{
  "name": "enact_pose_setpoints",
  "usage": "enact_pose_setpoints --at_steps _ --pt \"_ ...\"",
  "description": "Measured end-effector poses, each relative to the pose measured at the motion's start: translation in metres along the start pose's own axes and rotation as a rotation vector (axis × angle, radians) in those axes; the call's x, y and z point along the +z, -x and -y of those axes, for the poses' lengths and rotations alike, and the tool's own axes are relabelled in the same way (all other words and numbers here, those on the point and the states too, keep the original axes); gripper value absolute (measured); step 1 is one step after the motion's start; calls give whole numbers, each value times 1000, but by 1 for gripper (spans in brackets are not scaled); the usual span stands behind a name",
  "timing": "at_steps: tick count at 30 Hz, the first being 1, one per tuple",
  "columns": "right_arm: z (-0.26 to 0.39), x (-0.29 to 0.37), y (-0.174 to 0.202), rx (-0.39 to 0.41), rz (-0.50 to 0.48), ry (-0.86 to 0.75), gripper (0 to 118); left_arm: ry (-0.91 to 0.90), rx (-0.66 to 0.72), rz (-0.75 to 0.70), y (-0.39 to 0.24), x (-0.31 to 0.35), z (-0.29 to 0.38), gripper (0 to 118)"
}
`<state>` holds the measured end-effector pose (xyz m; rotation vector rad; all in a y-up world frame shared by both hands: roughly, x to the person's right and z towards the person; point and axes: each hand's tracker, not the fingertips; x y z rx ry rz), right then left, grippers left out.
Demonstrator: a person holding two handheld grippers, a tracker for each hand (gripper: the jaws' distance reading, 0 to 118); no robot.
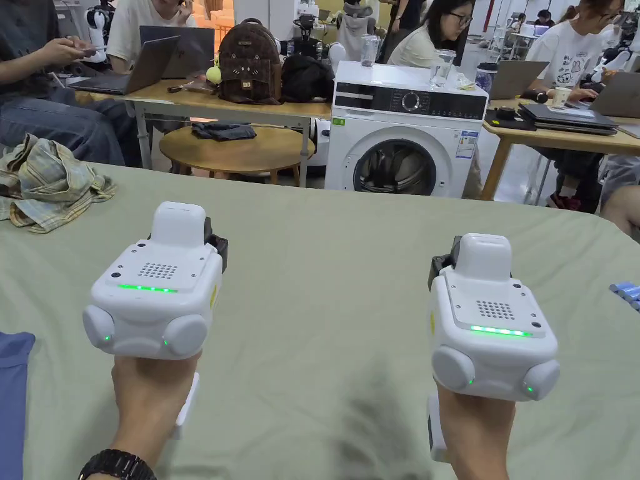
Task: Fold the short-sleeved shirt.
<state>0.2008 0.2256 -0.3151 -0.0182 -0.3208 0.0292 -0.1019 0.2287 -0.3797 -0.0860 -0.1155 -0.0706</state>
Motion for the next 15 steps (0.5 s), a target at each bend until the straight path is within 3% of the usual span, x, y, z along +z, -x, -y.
enact_pose_setpoints --at_steps 6,13,15 --pt "-1 2 0 16 -4 16 0 1 -32 43 -2 5 1 0" --pt "-5 0 2 -34 22 75 0 36 -1 24 13 6 -6 0" --pt "-6 1 9 -33 -9 77 0 43 3 23 23 10 -9 0"
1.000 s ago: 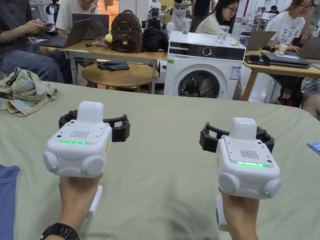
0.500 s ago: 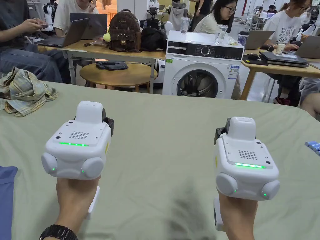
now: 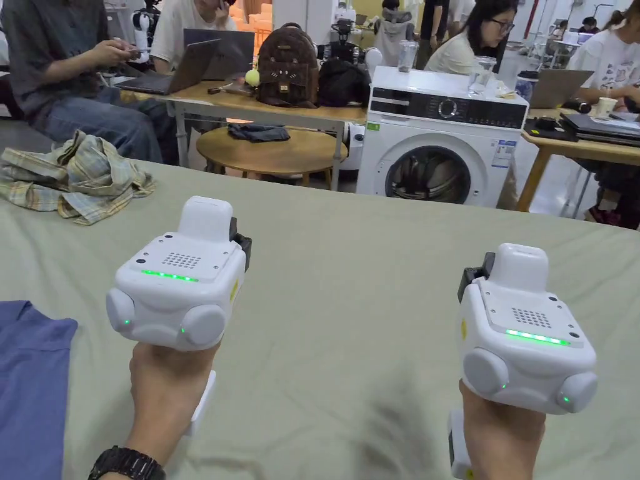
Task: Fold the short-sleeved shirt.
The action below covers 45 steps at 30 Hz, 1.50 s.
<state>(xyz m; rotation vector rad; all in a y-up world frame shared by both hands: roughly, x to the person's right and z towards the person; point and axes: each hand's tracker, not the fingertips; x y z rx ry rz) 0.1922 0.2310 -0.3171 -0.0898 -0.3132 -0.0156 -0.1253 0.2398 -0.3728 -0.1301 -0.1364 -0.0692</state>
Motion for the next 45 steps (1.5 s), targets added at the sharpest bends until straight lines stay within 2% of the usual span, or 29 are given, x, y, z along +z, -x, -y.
enact_pose_setpoints --at_steps 6,11,18,22,23,25,27,28,29,32,36,37,39,40,42,43,44,45 --pt "-5 4 47 35 -84 -9 0 54 27 -76 45 23 -11 0" --pt "-5 7 98 44 -210 12 0 145 57 -160 103 44 -12 0" --pt "10 15 167 79 -356 70 0 380 92 -266 201 79 6 0" --pt "20 20 192 96 -403 92 0 528 182 -293 256 88 30 0" --pt "23 21 197 101 -414 99 0 562 217 -291 269 90 37 5" --pt "27 21 203 105 -433 111 0 648 282 -289 290 88 52 23" --pt "31 21 209 117 -440 120 0 727 354 -277 308 83 70 68" --pt "33 21 210 121 -443 126 0 762 388 -283 315 81 79 78" --pt "34 21 210 125 -448 132 0 779 411 -286 323 79 88 79" --pt "39 22 209 135 -450 144 0 844 456 -315 334 70 115 79" --pt "43 19 204 150 -442 156 0 956 482 -275 336 57 151 79" --pt "44 18 202 152 -439 158 0 971 461 -249 333 54 159 79" --pt "44 16 198 154 -434 164 0 916 337 -272 322 56 161 79" --pt "45 16 197 155 -431 164 0 898 322 -302 317 56 161 78" --pt "45 15 194 156 -425 165 0 879 338 -311 308 57 159 62" --pt "45 15 192 159 -422 165 0 838 371 -292 306 57 159 46" --pt "45 14 191 163 -418 165 0 848 372 -290 304 56 161 9" --pt "46 12 190 164 -417 166 0 850 365 -310 301 55 164 0"
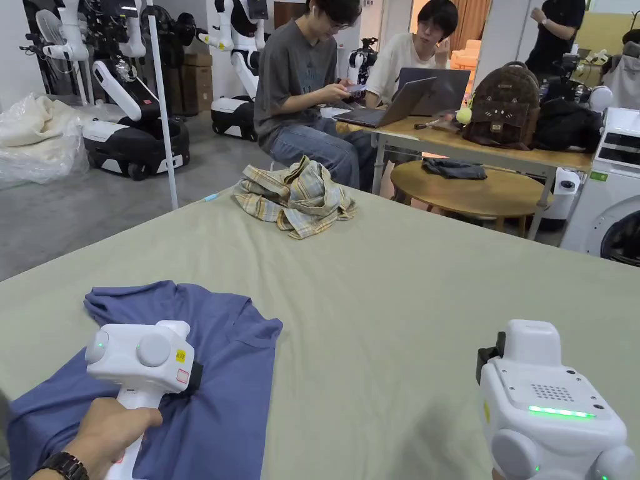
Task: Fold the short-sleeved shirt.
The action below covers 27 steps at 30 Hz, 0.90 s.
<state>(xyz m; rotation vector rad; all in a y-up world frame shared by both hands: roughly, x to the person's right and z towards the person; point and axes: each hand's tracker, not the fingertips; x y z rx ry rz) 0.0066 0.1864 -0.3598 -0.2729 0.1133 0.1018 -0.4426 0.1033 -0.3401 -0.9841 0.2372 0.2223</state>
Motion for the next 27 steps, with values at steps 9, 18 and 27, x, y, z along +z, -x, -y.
enact_pose_setpoints --at_steps 9,18,27 --pt "1 2 -23 -20 31 7 0 -217 2 68 0 61 -18 0" --pt "-7 8 -52 -71 76 -8 0 -501 -93 244 -72 159 -68 0" --pt "-12 33 -104 -95 165 -39 0 -540 -250 571 -224 193 -92 0"
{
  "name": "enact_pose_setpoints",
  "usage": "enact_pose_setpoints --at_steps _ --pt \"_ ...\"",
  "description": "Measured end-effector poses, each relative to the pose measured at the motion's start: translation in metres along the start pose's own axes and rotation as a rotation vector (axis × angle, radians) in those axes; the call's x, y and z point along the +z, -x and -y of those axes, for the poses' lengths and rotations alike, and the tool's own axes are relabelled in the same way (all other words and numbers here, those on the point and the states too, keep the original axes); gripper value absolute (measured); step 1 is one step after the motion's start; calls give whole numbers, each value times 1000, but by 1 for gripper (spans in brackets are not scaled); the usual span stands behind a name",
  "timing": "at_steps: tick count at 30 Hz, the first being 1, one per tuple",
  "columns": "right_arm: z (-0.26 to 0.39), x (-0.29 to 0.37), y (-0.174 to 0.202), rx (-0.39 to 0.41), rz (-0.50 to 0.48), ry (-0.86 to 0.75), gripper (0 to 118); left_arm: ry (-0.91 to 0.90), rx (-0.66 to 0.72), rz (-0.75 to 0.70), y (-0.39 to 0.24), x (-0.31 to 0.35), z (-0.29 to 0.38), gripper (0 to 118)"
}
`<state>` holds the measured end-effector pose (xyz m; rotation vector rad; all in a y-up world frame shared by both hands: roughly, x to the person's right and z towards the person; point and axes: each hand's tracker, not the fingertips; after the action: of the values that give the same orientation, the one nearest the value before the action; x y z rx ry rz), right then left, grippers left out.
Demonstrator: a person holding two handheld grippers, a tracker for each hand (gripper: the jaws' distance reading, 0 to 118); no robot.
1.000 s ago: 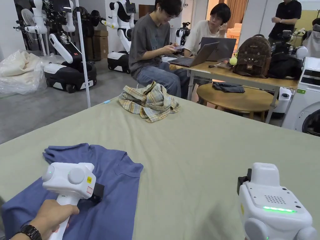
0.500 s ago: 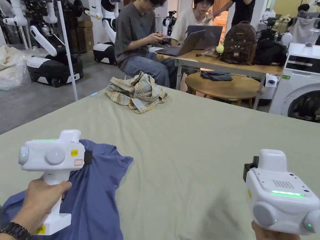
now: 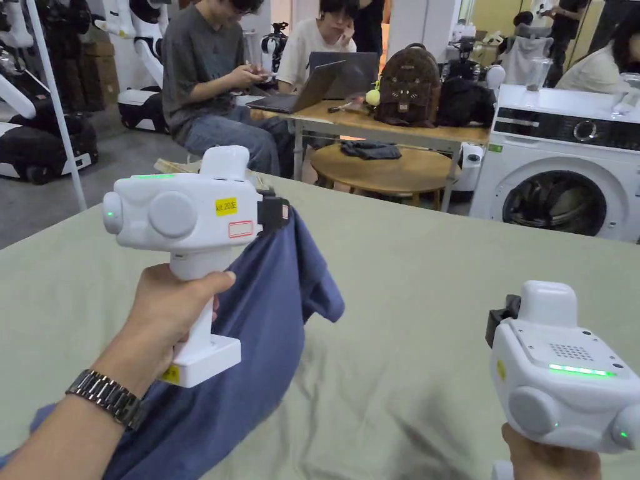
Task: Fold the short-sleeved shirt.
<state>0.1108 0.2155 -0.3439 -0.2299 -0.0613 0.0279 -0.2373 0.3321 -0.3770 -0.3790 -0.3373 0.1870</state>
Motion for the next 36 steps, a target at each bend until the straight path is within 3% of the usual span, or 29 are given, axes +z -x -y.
enact_pose_setpoints --at_steps 11,15,22,23,25,29,36 --pt "0 42 -110 -25 234 -35 0 76 -56 418 -194 -100 16 0" --pt "9 59 -150 -35 307 -20 0 200 -120 477 -253 -129 67 0" --pt "29 71 -188 -42 366 33 0 382 -126 476 -275 -155 160 0" --pt "32 71 -191 -45 369 40 0 397 -129 472 -273 -155 164 6" --pt "35 70 -193 -52 367 53 0 400 -104 468 -268 -154 167 40" --pt "36 69 -189 -61 342 67 0 351 -84 433 -250 -135 149 65" --pt "29 65 -158 -56 256 63 0 185 -91 265 -187 -90 122 61"
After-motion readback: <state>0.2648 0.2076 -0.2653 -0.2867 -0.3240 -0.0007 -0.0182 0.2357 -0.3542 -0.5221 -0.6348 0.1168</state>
